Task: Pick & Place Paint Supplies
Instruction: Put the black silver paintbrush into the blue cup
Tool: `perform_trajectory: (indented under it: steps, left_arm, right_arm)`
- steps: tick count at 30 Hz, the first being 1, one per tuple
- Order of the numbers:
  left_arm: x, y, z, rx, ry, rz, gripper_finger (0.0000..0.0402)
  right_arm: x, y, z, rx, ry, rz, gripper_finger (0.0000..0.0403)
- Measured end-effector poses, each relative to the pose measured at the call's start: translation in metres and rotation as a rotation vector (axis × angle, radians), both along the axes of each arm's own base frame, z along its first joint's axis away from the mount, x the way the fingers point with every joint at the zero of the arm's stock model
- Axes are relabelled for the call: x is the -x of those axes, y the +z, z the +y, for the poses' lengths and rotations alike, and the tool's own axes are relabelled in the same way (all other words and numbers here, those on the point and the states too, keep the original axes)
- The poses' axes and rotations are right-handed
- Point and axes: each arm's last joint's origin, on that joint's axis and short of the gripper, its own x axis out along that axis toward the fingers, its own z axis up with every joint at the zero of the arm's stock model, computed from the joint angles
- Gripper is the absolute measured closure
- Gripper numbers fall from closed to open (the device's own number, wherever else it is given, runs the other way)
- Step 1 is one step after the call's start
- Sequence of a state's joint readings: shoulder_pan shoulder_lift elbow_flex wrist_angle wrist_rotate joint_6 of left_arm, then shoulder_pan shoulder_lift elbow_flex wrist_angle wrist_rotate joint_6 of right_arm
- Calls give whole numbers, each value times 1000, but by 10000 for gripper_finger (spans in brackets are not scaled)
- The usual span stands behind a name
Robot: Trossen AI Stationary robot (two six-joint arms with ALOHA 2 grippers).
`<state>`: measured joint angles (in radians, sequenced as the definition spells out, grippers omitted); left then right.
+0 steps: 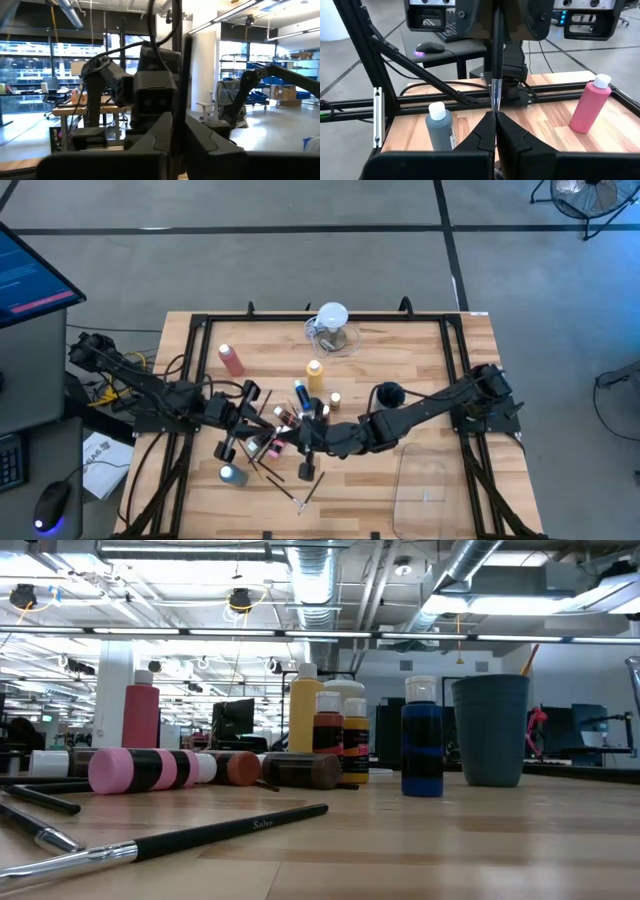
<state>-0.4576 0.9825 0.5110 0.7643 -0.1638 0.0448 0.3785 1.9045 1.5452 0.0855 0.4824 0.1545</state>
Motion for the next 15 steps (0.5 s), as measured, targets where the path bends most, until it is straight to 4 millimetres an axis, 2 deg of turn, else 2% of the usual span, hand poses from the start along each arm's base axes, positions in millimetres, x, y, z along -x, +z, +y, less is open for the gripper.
perform_trajectory:
  steps: [4, 7, 15]
  left_arm:
    - [0, -1, -1, 7, -13, 21, 396]
    - [-1, -2, -1, 11, -20, 29, 398]
    - [-1, -3, -1, 10, -21, 43, 400]
  right_arm:
    - [3, 1, 5, -6, 29, 7, 393]
    - [9, 9, 10, -8, 30, -11, 374]
    - [27, 30, 20, -6, 35, -47, 287]
